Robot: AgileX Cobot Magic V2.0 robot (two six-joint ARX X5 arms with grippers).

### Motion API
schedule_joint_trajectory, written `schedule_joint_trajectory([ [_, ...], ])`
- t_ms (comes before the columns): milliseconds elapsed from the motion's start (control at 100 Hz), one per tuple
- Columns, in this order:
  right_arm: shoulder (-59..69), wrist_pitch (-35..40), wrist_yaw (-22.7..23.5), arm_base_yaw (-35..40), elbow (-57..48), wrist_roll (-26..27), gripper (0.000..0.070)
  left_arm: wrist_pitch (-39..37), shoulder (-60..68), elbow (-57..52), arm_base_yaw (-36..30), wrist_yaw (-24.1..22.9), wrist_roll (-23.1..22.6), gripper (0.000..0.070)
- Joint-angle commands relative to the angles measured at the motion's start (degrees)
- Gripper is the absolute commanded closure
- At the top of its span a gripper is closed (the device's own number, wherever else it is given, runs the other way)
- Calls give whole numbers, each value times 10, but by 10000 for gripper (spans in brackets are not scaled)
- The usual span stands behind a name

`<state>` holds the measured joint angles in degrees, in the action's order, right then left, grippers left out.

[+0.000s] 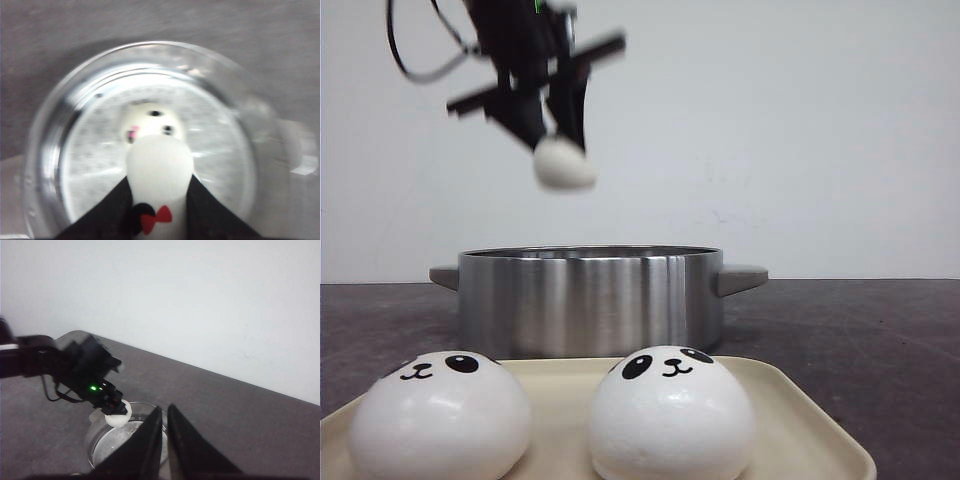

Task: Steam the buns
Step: 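Lift the held bun with the left gripper over the pot, then lower the bun into the steamer beside the first and open left gripper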

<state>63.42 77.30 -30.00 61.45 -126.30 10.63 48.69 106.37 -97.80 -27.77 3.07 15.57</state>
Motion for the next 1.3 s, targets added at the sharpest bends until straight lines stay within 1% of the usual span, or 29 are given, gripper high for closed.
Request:
schedule_joint_trajectory([
  [0, 5, 40, -1, 7, -11, -3, 690, 2, 35, -21, 2, -10, -14, 688],
  [70, 5, 40, -1, 7, -11, -3, 690, 0, 65, -24, 9, -18, -14, 688],
  [310, 5, 40, -1, 7, -11, -3, 690, -12, 138, -28, 20, -21, -14, 688],
  [470, 5, 41, -1, 7, -11, -3, 690, -36, 158, -28, 23, -23, -14, 667],
  [520, 5, 41, -1, 7, -11, -3, 690, -46, 162, -28, 23, -23, -14, 650],
  [590, 5, 41, -1, 7, -11, -3, 690, -56, 163, -28, 23, -23, -13, 563],
  [610, 5, 41, -1, 7, -11, -3, 690, -60, 163, -29, 23, -23, -13, 527],
  [620, 5, 41, -1, 7, -11, -3, 690, -63, 163, -28, 23, -23, -12, 499],
  [730, 5, 41, -1, 7, -11, -3, 690, -74, 163, -29, 23, -19, -12, 331],
  [760, 5, 41, -1, 7, -11, -3, 690, -74, 163, -29, 23, -17, -12, 299],
  [820, 5, 41, -1, 7, -11, -3, 690, -71, 163, -29, 23, -15, -12, 260],
  [940, 5, 41, -1, 7, -11, -4, 690, -64, 163, -29, 23, -15, -12, 249],
  [960, 5, 41, -1, 7, -11, -4, 690, -63, 163, -29, 23, -15, -12, 236],
  [1010, 5, 41, -1, 7, -11, -4, 690, -62, 162, -29, 23, -14, -12, 153],
  [1020, 5, 41, -1, 7, -11, -4, 690, -63, 162, -29, 23, -13, -12, 123],
  [1030, 5, 41, -1, 7, -11, -4, 690, -63, 162, -29, 23, -13, -12, 112],
  [1070, 5, 41, -1, 7, -11, -4, 690, -62, 162, -31, 23, -9, -12, 30],
  [1090, 5, 41, -1, 7, -11, -4, 690, -62, 162, -31, 23, -9, -12, 7],
  [1200, 5, 41, -1, 7, -11, -3, 690, -56, 161, -46, 22, 6, -12, 0],
  [1290, 6, 41, -1, 7, -11, -3, 690, -31, 161, -76, 21, 15, -12, 0],
])
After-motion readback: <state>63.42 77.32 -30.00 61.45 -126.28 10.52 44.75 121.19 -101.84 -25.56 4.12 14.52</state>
